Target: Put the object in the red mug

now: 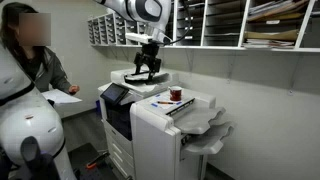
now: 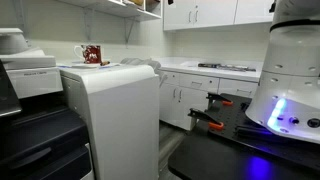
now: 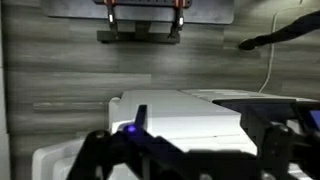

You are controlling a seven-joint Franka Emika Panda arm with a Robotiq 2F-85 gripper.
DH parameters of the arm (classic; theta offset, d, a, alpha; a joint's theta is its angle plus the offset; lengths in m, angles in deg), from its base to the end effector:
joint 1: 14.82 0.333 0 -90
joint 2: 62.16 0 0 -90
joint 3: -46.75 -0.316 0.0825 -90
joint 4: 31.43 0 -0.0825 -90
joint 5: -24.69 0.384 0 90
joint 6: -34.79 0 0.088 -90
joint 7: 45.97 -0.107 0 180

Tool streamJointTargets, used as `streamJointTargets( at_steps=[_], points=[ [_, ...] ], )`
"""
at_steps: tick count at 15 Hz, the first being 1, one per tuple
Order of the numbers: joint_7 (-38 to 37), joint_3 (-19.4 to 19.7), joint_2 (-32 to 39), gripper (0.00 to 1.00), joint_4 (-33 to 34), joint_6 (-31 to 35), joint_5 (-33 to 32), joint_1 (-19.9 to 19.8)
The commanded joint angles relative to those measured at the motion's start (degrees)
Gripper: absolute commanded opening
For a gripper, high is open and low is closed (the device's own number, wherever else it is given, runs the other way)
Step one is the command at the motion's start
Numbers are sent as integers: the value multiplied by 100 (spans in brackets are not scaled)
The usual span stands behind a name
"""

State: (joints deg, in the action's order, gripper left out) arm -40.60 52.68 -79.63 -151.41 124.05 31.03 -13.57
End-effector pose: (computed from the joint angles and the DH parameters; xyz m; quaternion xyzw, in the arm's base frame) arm 0.4373 -0.0279 0.5325 -0.9907 -0.0044 0.1096 0.0800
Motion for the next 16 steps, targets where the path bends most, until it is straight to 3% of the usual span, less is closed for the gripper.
streamJointTargets(
  at_steps=[1, 4, 6, 9, 12, 16],
  points=[
    [28, -100, 7, 100, 10, -12, 24, -117],
    [-30, -109, 23, 100, 3, 19, 45, -118],
    [-391, -177, 7, 100, -107, 441, 137, -149],
    [-1272, -372, 251, 100, -335, 1721, 320, -145],
    [-2139, -593, 1008, 100, -376, 3080, 516, -101],
    [-3438, -717, 2187, 100, 40, 4379, 407, -17]
  ],
)
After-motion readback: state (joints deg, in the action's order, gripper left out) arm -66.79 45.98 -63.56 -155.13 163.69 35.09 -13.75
